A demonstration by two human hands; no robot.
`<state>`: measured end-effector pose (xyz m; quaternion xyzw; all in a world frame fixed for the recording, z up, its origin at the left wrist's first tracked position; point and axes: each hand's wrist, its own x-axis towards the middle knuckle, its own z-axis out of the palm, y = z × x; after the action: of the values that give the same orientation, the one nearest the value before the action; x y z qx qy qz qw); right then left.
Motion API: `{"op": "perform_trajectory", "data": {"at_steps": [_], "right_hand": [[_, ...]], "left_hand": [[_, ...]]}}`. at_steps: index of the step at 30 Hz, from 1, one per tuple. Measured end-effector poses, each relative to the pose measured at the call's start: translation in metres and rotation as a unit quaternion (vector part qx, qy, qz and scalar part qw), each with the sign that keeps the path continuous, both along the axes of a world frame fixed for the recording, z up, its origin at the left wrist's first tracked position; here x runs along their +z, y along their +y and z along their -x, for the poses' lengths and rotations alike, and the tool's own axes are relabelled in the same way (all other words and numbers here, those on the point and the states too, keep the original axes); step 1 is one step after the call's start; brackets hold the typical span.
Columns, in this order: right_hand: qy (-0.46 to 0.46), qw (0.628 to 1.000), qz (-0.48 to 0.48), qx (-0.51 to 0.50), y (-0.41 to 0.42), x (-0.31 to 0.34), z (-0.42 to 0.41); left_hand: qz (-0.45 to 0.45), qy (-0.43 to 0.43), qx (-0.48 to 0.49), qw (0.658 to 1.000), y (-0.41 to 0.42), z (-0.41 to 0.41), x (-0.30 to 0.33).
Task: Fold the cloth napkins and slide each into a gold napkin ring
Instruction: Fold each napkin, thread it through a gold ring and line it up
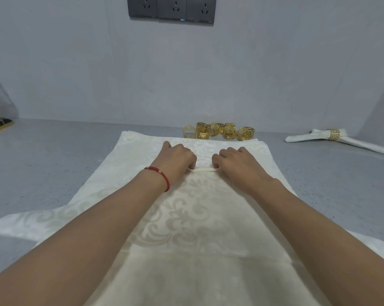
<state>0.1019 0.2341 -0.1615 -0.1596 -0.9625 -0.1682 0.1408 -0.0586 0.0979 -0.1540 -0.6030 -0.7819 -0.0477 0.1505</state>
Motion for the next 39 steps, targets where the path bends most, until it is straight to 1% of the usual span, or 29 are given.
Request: {"op": "perform_trajectory", "data": {"at_steps": [1,2,3,5,7,8,9,13,16,19,22,23,25,27,29,31,32,33,36,39], "right_hand": [[-0.007,1.000,-0.016,0.005,-0.002,0.000,-0.004],[-0.009,1.000,-0.004,0.002,-0.003,-0.002,-0.007],[-0.006,1.000,0.023,-0.002,-0.005,-0.003,-0.011],[0.051,0.989,0.135,-0.017,-0.006,-0.010,-0.015],[0.141,0.959,0.245,-0.035,-0.005,-0.017,-0.015],[0.175,0.946,0.271,-0.046,-0.004,-0.021,-0.014],[0.190,0.938,0.285,-0.058,-0.003,-0.024,-0.013],[0.154,0.943,0.279,-0.097,-0.003,-0.018,-0.010],[0.141,0.958,0.234,-0.088,-0.008,-0.011,-0.012],[0.125,0.977,0.166,-0.056,-0.011,-0.009,-0.018],[0.061,0.992,0.112,-0.023,-0.014,-0.005,-0.023],[0.040,0.993,0.108,-0.015,-0.016,-0.003,-0.025],[0.019,0.990,0.139,-0.011,-0.018,0.001,-0.030],[0.039,0.984,0.174,-0.012,-0.019,0.003,-0.035],[0.065,0.981,0.181,-0.011,-0.018,0.001,-0.037],[0.049,0.984,0.167,-0.029,-0.018,-0.002,-0.034],[0.031,0.987,0.154,-0.039,-0.017,-0.004,-0.032],[0.019,0.988,0.149,-0.045,-0.018,-0.006,-0.031],[0.028,0.984,0.168,-0.052,-0.018,-0.005,-0.029],[0.042,0.988,0.144,-0.040,-0.018,-0.001,-0.029]], "left_hand": [[0.006,0.017,-0.006,1.000,-0.002,0.000,-0.001],[0.005,0.022,-0.007,1.000,-0.004,0.000,-0.004],[-0.007,0.006,-0.003,1.000,-0.006,-0.001,-0.006],[-0.066,-0.080,0.013,0.995,-0.010,-0.005,-0.013],[-0.156,-0.176,0.029,0.971,-0.015,-0.004,-0.022],[-0.183,-0.201,0.033,0.962,-0.015,-0.003,-0.025],[-0.186,-0.198,0.035,0.962,-0.015,-0.002,-0.028],[-0.097,-0.106,0.065,0.987,-0.008,-0.005,-0.028],[-0.097,-0.060,0.086,0.990,-0.010,-0.007,-0.028],[-0.098,-0.014,0.062,0.993,-0.018,-0.011,-0.023],[-0.043,0.044,0.018,0.998,-0.027,-0.015,-0.011],[-0.024,0.040,0.014,0.999,-0.030,-0.015,-0.008],[-0.005,-0.001,0.019,1.000,-0.034,-0.014,-0.005],[-0.011,-0.057,0.031,0.998,-0.036,-0.011,-0.006],[-0.062,-0.113,0.052,0.990,-0.035,-0.009,-0.010],[-0.124,-0.163,0.066,0.977,-0.034,-0.006,-0.014],[-0.136,-0.183,0.066,0.971,-0.033,-0.005,-0.014],[-0.129,-0.198,0.065,0.970,-0.034,-0.005,-0.014],[-0.089,-0.197,0.033,0.976,-0.035,-0.003,-0.013],[-0.046,-0.150,0.043,0.987,-0.037,-0.002,-0.006]]}}
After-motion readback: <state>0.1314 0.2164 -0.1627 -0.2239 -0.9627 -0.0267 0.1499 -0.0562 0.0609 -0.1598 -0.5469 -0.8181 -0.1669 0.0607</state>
